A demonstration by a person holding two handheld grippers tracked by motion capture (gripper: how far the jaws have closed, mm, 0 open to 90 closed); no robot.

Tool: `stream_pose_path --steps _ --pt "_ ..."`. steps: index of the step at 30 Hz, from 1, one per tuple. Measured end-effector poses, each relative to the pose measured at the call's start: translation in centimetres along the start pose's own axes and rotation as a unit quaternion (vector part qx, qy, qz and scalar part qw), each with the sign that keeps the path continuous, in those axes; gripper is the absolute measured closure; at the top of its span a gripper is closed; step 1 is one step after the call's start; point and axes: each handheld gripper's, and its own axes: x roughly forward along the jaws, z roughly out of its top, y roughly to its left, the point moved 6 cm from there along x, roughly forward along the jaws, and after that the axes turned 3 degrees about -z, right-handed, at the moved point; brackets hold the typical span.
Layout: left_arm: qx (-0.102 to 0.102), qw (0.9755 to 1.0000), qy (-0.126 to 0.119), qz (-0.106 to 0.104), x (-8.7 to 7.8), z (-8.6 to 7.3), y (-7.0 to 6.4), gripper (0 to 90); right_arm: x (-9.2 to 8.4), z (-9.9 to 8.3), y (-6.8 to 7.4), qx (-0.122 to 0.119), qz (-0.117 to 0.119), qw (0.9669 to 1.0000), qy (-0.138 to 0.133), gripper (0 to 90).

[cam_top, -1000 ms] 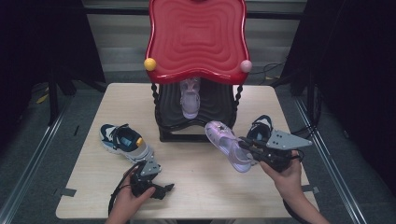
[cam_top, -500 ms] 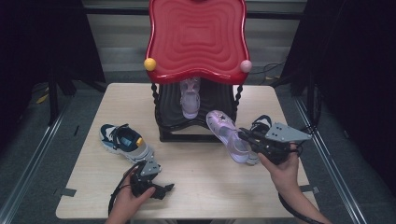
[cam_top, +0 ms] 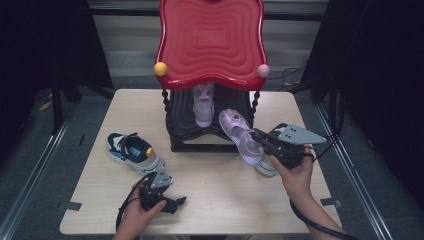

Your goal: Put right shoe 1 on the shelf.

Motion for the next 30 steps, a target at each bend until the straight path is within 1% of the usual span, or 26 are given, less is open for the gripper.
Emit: stream_pose_path --steps 7,11,24,27,30 --pt "0.000 1.0000 0.000 0.000 0.0 0.0 0.0 11.5 0.7 0.4 -0.4 -0.004 -0.014 0.9999 0.001 85.1" --pt "0.000 1.0000 0.000 0.000 0.0 0.0 0.0 11.5 1.0 0.5 -0.6 0.002 -0.027 0.9996 -0.003 85.1" --pt "0.000 1.0000 0.000 0.000 0.0 0.0 0.0 11.5 2.0 0.9 -0.9 0.007 -0.052 0.9986 -0.011 85.1" --pt "0.000 1.0000 0.000 0.000 0.0 0.0 0.0 11.5 2.4 1.1 -0.8 0.003 -0.057 0.9983 -0.011 85.1" --pt "0.000 1.0000 0.000 0.000 0.0 0.0 0.0 11.5 2.7 1.2 -0.8 0.007 -0.066 0.9977 -0.013 85.1"
